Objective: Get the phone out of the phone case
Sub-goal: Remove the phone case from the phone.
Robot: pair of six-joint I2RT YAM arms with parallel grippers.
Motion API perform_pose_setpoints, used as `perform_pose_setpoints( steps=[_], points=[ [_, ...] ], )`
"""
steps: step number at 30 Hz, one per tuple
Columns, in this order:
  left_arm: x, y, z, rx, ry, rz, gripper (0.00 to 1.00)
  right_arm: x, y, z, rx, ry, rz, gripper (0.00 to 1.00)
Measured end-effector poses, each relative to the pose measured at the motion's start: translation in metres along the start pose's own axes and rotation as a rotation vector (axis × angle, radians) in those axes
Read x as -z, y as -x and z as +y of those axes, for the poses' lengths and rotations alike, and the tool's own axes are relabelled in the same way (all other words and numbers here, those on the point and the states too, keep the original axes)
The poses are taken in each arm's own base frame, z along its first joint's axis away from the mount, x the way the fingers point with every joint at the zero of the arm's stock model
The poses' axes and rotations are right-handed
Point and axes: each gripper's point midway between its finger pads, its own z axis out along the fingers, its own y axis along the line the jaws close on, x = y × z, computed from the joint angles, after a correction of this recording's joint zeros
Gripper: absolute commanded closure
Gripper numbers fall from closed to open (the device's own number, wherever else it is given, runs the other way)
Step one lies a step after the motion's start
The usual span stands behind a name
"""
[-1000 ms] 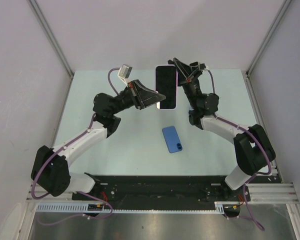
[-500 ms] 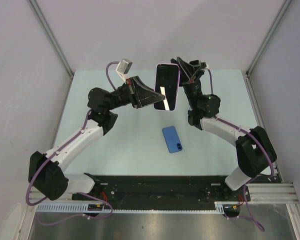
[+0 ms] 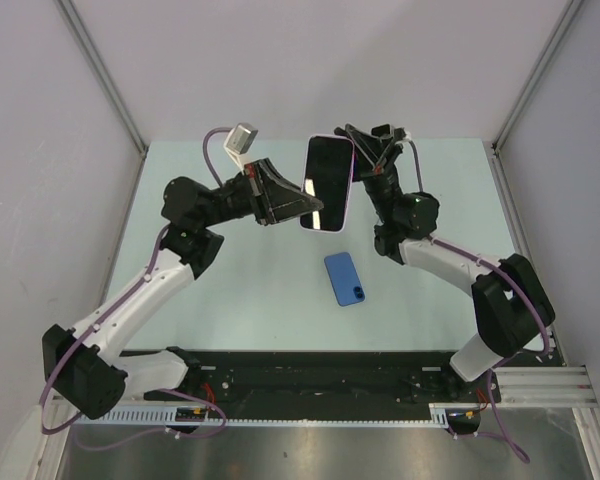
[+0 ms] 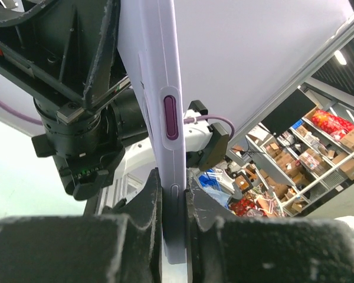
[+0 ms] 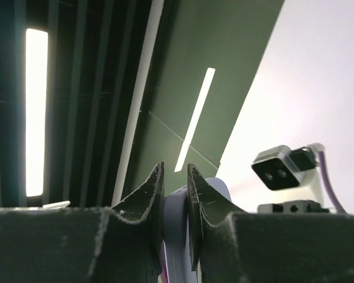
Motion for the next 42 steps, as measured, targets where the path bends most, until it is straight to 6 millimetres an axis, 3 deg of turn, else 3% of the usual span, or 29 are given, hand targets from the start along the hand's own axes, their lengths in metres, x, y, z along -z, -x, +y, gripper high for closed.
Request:
perform_pose_setpoints(
  steps=[3, 7, 11, 15, 22, 30, 35, 42],
  points=[
    [0.003, -0.007, 0.004, 0.040, 0.031, 0.030, 1.00, 0.019, 0.008, -0.013, 0.011, -0.061, -0.011, 0.99],
    [0.006, -0.023, 0.022, 0.171, 0.117, 0.078, 1.00, 0.061, 0.032, -0.042, 0.047, -0.182, -0.077, 0.89],
    [0.012, -0.036, 0.041, 0.284, 0.191, 0.089, 1.00, 0.087, 0.040, -0.061, 0.114, -0.255, -0.103, 0.85],
    [0.015, -0.038, 0.044, 0.326, 0.200, 0.092, 1.00, 0.091, 0.039, -0.062, 0.237, -0.282, -0.097, 0.81],
    [0.020, -0.041, 0.031, 0.297, 0.127, 0.142, 1.00, 0.100, 0.020, -0.055, 0.372, -0.320, -0.039, 0.67],
    [0.029, -0.050, 0.053, 0.334, 0.133, 0.168, 1.00, 0.127, 0.022, -0.082, 0.429, -0.478, -0.024, 0.46],
    [0.030, -0.050, 0.050, 0.308, 0.107, 0.186, 1.00, 0.134, 0.016, -0.082, 0.490, -0.547, 0.007, 0.48],
    [0.032, -0.052, 0.054, 0.280, 0.084, 0.207, 1.00, 0.135, 0.010, -0.082, 0.510, -0.550, 0.045, 0.61]
  ],
)
